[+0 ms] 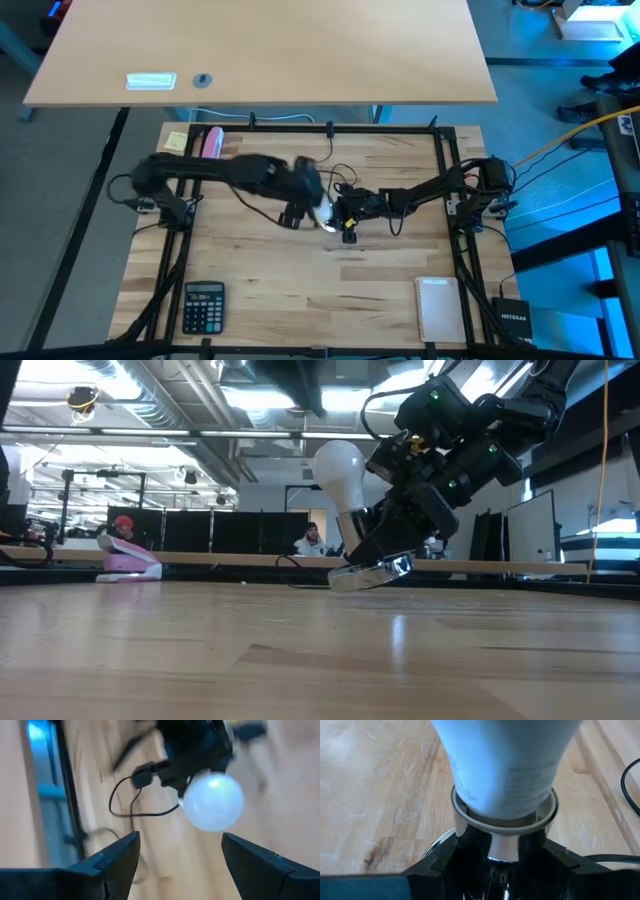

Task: Screw lightbulb
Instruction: Insert the lightbulb into the lamp

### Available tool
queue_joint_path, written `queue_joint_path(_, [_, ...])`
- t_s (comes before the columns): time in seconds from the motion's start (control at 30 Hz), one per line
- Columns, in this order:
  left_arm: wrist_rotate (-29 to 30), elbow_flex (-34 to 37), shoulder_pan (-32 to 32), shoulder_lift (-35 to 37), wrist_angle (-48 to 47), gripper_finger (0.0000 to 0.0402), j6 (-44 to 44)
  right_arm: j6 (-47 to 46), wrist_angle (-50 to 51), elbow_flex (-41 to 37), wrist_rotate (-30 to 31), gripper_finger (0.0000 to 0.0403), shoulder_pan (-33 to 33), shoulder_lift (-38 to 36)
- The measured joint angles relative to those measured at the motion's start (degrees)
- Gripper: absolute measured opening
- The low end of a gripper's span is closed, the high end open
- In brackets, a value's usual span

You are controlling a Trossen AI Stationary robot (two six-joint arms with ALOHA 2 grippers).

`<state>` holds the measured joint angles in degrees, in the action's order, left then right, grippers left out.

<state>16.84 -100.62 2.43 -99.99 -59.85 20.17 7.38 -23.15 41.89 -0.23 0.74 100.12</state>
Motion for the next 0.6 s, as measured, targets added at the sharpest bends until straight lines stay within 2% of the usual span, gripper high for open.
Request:
queue_joint_path(0.07, [-4.9,0.0,-1.1,3.2,-1.3,0.0269,-8.6,0.0,0.0,0.0,0.0,0.018,0.0,0.0])
queue_joint_path(0.13, [-8.2,2.3,-1.9,7.2,-2.5,0.0269,-12.5,0.0,0.0,0.0,0.0,0.018,0.0,0.0])
queue_joint_path(0.2, [-8.4,6.4,-2.3,11.9,-2.2,0.0269,-16.2,0.1,0.0,-0.1,0.0,0.018,0.0,0.0])
queue_joint_path(0.33, [-8.1,15.4,-2.5,19.7,8.1,0.0269,-26.9,0.3,0.1,-0.1,0.1,0.018,0.0,0.1])
queue_joint_path(0.5, [-8.0,21.4,-0.8,22.9,19.1,0.0269,-39.4,0.3,0.1,-0.1,0.1,0.018,0.0,0.1])
queue_joint_path(0.6, [-8.1,22.0,-0.1,22.8,21.5,0.0269,-42.3,0.3,0.1,-0.1,0.1,0.018,0.0,0.1])
